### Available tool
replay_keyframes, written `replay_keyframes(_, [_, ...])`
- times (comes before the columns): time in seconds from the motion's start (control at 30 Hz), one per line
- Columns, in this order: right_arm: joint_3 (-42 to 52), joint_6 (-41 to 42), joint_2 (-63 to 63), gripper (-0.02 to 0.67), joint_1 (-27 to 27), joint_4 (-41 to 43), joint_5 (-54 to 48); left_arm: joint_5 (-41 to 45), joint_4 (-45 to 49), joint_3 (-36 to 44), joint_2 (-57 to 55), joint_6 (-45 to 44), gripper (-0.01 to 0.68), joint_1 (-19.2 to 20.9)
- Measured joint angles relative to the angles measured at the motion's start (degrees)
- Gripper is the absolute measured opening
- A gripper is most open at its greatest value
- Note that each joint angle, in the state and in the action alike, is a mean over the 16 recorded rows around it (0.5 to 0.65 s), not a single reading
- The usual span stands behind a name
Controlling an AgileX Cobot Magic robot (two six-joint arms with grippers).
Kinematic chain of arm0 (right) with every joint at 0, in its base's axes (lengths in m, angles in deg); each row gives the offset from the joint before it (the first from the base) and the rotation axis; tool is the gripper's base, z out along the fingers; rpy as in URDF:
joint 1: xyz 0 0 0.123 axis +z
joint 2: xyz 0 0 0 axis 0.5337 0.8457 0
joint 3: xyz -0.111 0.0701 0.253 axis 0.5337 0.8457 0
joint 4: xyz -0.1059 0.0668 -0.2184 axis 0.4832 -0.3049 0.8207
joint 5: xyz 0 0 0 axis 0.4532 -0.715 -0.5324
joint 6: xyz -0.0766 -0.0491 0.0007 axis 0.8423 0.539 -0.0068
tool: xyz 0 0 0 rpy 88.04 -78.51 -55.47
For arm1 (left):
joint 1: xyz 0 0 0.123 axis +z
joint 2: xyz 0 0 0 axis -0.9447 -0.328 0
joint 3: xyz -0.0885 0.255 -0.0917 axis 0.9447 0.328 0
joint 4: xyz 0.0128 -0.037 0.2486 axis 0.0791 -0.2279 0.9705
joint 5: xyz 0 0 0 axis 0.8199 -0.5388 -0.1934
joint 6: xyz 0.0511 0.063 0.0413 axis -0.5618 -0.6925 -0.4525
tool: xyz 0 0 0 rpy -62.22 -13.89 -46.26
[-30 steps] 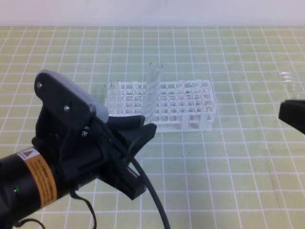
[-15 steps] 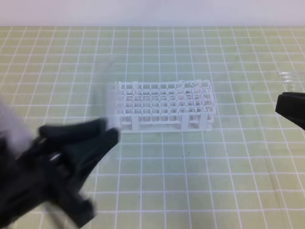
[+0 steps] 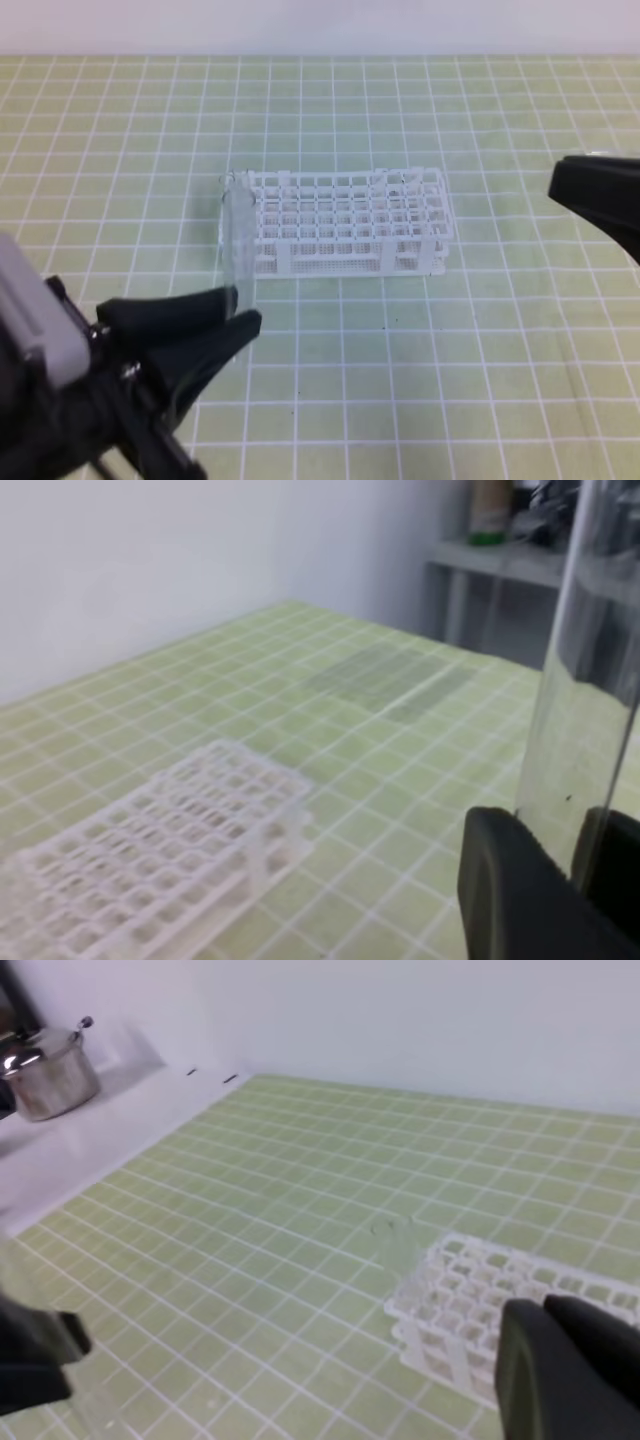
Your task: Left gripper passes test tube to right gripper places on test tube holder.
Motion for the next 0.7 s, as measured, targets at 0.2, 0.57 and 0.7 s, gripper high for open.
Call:
replay_keyframes(0.2, [-3.1, 6.75, 4.71, -0.016, 4.16, -5.33, 0.91, -6.81, -1.28, -0.98, -3.75, 0.1, 0.035, 7.24])
replay_keyframes(0.57, [-9.94, 2.44, 15.44, -0.016, 21.75, 4.21, 11.32, -17.6, -3.83, -1.31, -6.81, 0.86, 0.048, 17.97])
replay_keyframes(0.7, [-10.99, -5.11, 18.91, -0.016, 26.11, 13.16, 14.88, -18.55, -3.82, -1.31, -7.03, 1.1, 0.06, 18.96])
